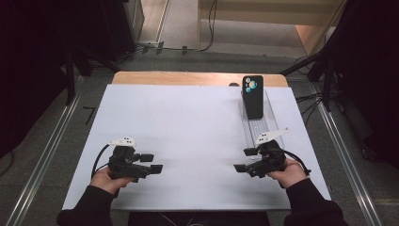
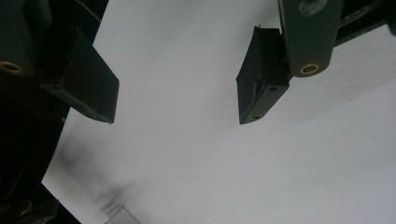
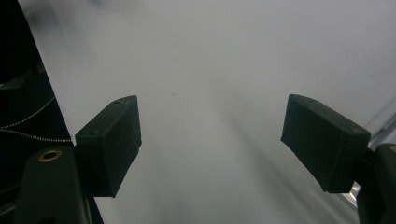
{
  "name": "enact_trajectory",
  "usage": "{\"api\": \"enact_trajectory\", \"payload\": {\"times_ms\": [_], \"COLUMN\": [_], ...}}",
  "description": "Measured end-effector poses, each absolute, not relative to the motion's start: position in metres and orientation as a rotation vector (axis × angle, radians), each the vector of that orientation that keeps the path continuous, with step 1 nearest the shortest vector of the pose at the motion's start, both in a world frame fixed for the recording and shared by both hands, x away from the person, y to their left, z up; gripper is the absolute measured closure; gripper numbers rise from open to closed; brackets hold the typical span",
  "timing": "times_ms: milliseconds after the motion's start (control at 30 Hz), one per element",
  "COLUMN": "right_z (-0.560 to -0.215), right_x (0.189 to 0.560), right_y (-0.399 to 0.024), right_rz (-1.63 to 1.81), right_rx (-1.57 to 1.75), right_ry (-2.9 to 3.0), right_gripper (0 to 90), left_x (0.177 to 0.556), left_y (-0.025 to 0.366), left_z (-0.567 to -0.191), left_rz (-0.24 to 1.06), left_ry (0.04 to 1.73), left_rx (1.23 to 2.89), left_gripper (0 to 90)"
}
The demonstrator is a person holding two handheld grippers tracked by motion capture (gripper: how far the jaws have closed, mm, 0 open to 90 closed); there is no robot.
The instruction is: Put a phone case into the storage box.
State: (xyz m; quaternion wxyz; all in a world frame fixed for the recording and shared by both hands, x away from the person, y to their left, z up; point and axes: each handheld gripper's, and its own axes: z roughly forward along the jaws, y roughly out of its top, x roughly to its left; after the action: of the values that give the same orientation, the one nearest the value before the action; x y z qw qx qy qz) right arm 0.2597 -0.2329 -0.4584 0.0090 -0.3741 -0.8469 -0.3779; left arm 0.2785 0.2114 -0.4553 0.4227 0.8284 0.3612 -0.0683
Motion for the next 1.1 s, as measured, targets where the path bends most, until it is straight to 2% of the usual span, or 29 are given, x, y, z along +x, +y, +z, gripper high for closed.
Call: {"api": "enact_trajectory", "payload": {"times_ms": [733,1100], "right_z": [-0.472,-0.473], "right_x": [0.249,0.250], "right_y": [-0.262,-0.261], "right_rz": [-1.154,-1.145], "right_rx": [-1.260,-1.256], "right_ry": [-2.637,-2.641], "right_gripper": [18.0,18.0], "left_x": [0.274,0.275], "left_y": [0.213,0.212], "left_z": [-0.457,-0.458], "left_rz": [-0.175,-0.185], "left_ry": [0.895,0.897], "left_rx": [2.098,2.103], "left_gripper": [30.3,30.2]}}
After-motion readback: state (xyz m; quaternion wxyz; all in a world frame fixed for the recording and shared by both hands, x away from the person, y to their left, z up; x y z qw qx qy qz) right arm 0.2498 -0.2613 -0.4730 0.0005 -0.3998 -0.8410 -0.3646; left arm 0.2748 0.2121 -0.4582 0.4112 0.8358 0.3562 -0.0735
